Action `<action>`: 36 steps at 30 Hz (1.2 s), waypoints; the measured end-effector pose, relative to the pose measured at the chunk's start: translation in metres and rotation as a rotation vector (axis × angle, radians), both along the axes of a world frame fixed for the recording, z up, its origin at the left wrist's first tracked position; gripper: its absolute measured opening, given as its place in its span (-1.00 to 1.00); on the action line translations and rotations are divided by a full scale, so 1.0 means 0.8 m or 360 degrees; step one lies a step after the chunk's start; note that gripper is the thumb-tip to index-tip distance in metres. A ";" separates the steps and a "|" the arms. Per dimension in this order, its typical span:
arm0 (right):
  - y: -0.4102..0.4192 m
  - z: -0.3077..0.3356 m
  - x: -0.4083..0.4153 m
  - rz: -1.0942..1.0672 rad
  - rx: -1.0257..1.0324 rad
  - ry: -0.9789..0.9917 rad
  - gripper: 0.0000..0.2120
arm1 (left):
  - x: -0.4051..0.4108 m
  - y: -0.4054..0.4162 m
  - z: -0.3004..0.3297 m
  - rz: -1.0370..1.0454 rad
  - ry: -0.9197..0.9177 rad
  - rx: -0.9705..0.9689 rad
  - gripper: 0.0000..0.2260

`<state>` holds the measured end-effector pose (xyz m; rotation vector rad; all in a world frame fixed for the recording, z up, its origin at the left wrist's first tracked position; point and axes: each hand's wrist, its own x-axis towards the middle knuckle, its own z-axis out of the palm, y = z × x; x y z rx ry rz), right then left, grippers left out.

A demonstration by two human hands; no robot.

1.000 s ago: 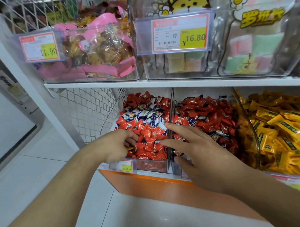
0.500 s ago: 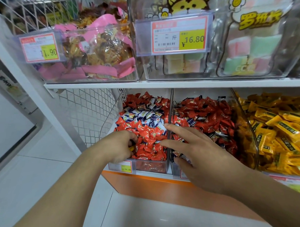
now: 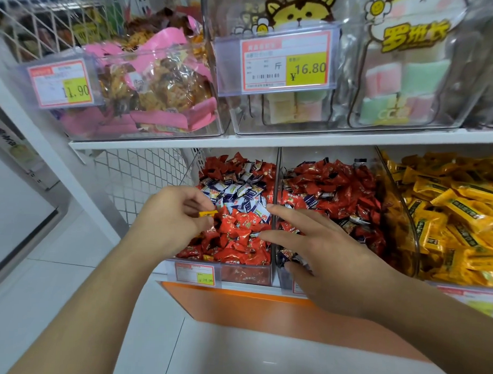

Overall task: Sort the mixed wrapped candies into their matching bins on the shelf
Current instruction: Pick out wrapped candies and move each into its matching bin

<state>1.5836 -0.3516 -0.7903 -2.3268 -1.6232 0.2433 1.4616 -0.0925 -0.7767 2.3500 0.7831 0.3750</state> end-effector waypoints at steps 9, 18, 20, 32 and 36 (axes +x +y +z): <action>-0.008 -0.005 0.001 0.0008 0.0123 -0.0017 -0.40 | 0.002 -0.016 -0.003 0.0039 -0.0056 -0.0044 -0.73; -0.013 0.001 0.005 -0.0208 0.0372 0.0191 -0.37 | 0.015 -0.085 0.034 -0.0144 -0.0459 -0.0360 -0.70; -0.014 0.002 0.004 -0.0254 0.0432 0.0252 -0.36 | 0.022 -0.104 0.035 -0.0215 -0.0492 -0.0445 -0.70; -0.095 0.035 0.069 -0.0833 0.0598 -0.0223 -0.72 | 0.049 -0.164 0.028 -0.0420 -0.0437 -0.0650 -0.61; -0.144 0.046 0.128 -0.1301 0.0250 -0.0449 -0.61 | 0.039 -0.138 0.019 -0.0365 -0.0308 -0.0273 -0.70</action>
